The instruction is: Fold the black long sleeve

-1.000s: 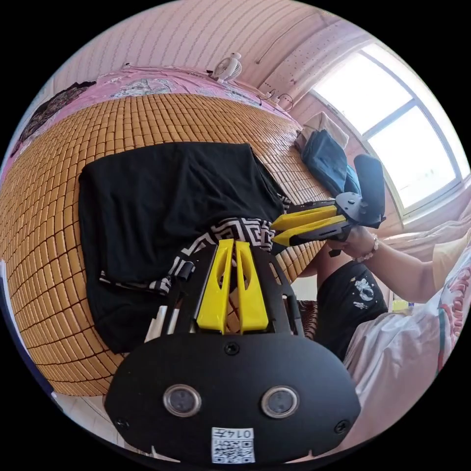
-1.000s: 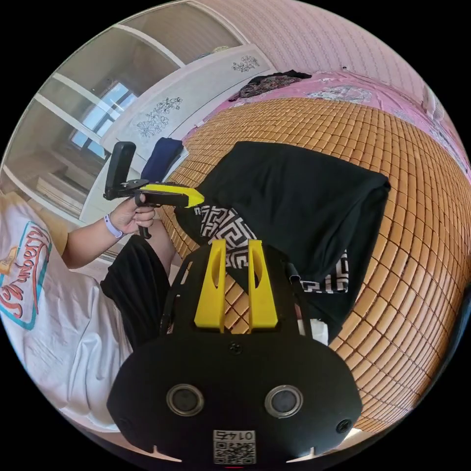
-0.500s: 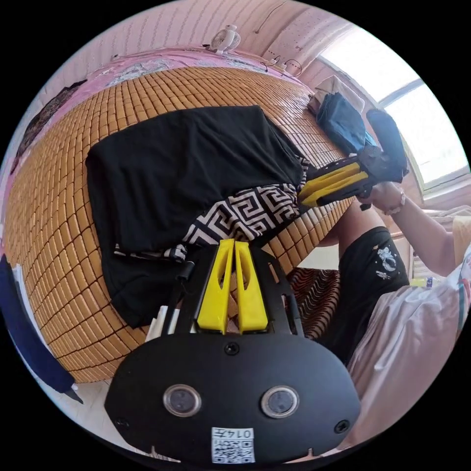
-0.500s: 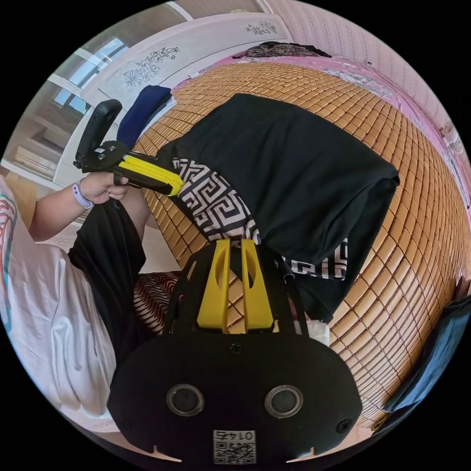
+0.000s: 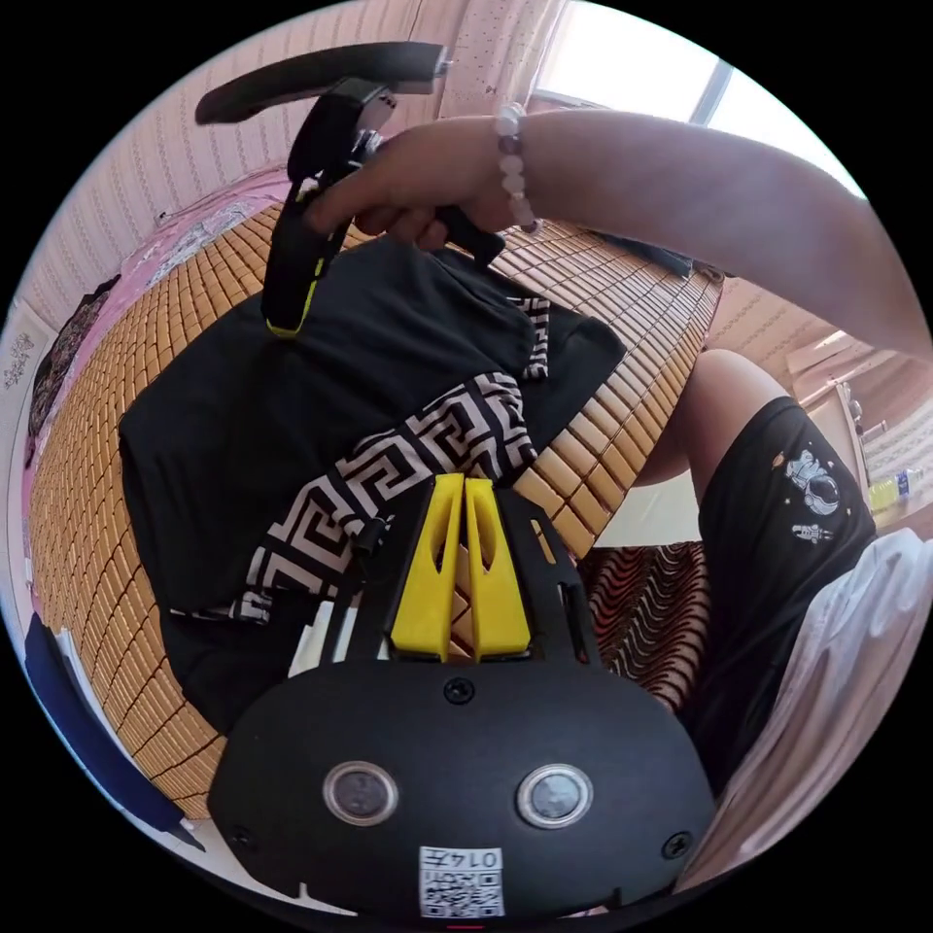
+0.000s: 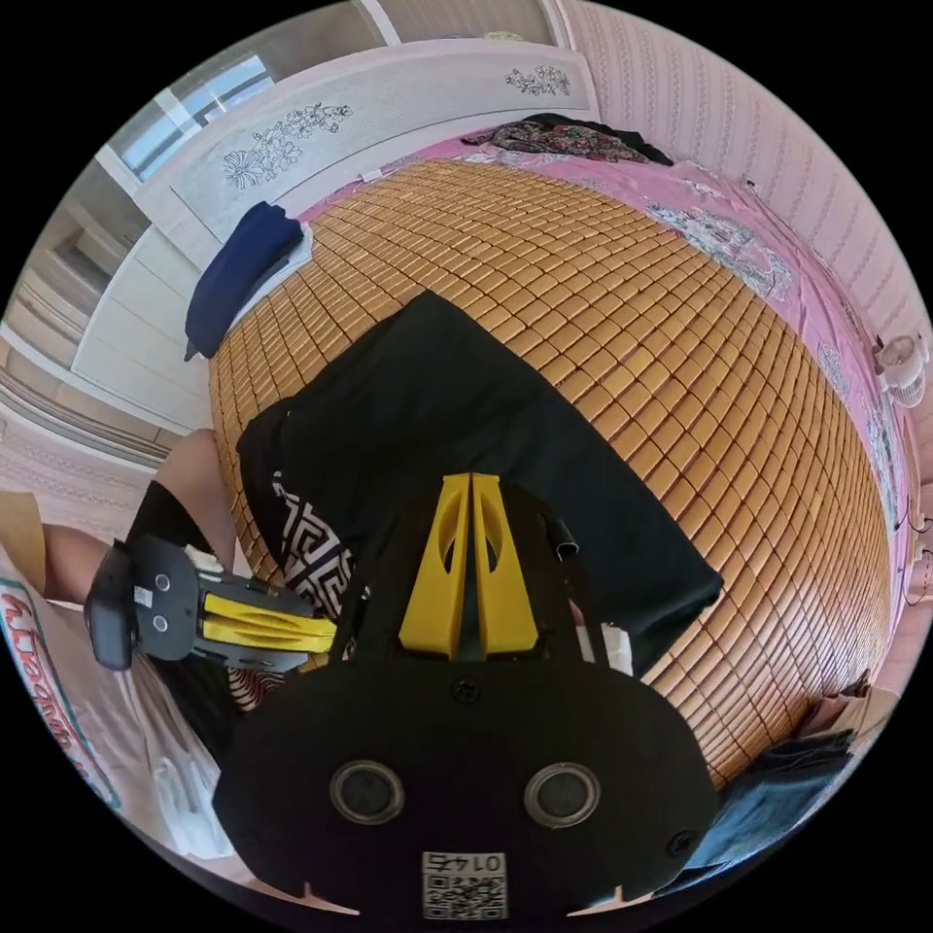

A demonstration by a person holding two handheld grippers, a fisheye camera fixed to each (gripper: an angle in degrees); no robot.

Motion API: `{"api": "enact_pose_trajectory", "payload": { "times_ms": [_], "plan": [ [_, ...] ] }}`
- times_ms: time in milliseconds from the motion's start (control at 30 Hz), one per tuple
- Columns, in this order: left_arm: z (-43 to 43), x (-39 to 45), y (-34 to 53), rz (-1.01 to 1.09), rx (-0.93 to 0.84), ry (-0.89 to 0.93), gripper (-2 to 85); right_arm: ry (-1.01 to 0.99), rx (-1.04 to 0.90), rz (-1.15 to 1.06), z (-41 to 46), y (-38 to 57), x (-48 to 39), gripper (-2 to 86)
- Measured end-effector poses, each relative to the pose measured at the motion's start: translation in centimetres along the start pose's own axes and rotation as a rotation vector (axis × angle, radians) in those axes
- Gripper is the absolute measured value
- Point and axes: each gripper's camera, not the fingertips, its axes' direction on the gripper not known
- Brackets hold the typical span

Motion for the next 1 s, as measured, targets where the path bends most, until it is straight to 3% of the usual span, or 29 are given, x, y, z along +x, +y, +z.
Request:
{"api": "enact_pose_trajectory", "payload": {
  "times_ms": [33,100,333,500,633,800,1000],
  "plan": [
    [0.4,0.2,0.2,0.001,0.001,-0.009,-1.0,0.053,-0.107,-0.025,2.1,-1.0,-0.6,-0.4],
    [0.9,0.5,0.4,0.005,0.001,-0.02,-1.0,0.118,-0.048,-0.042,2.0,-1.3,-1.4,-0.4],
    [2.8,0.5,1.9,-0.014,0.034,-0.015,-1.0,0.238,-0.16,-0.134,1.7,-4.3,-0.5,-0.6],
    [3.9,0.4,2.6,-0.021,0.041,-0.011,-1.0,0.125,-0.242,-0.144,2.5,-5.7,1.8,-0.6],
    [4.7,-0.3,3.6,-0.038,0.063,0.032,-1.0,0.149,-0.226,-0.125,2.8,-6.2,3.5,-0.7],
    [5.5,-1.2,4.6,-0.071,0.086,0.086,-1.0,0.029,-0.164,-0.03,2.0,-4.7,6.2,-0.9],
    [5.0,-1.1,7.1,-0.091,0.214,0.206,-0.9,-0.134,0.172,0.193,-3.0,7.7,9.6,-0.9]
  ]
}}
